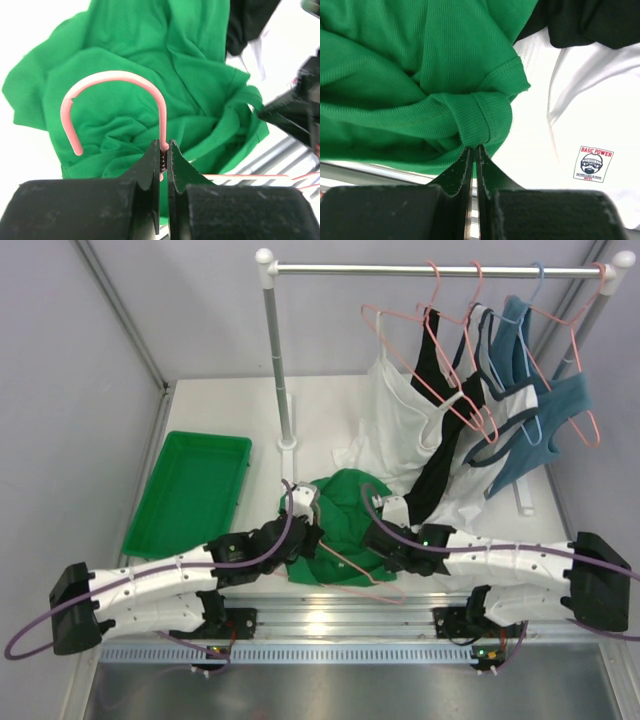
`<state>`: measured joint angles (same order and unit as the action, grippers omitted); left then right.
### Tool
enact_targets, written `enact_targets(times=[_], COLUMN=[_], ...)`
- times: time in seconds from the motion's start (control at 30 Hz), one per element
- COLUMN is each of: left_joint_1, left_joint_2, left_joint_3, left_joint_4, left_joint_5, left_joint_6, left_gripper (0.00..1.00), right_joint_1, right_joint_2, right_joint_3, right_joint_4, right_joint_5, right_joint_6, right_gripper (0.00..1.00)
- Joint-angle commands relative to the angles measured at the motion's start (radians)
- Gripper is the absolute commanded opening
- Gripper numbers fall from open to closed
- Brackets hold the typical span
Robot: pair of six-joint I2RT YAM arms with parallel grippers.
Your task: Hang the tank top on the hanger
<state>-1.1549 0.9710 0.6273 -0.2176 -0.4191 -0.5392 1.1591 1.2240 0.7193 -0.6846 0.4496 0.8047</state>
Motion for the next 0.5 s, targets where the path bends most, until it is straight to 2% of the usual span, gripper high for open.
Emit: enact_targets(times=[0.0, 0.23, 0.47], left_joint_1=[-0.005, -0.005, -0.005], left_joint_2=[-0.031, -0.032, 0.009], left_joint_3=[-0.006, 0.006, 0.031], left_joint_4=[0.049, 0.024, -0.005], left_joint_5=[-0.096, -0.223, -0.285], left_joint_6=[-0.024, -0.073, -0.105], left_gripper=[0.00, 0.00, 0.00], right_joint_1=[0.014, 0.016, 0.016], right_joint_2=[-0.072, -0.168, -0.239], right_joint_3=[-0.023, -0.072, -0.063], right_joint_4=[-0.027, -0.056, -0.124], right_joint_5=[-0.003, -0.012, -0.008], right_joint_6=[0.043, 0.083, 0.094], right_gripper=[0.00, 0.00, 0.00])
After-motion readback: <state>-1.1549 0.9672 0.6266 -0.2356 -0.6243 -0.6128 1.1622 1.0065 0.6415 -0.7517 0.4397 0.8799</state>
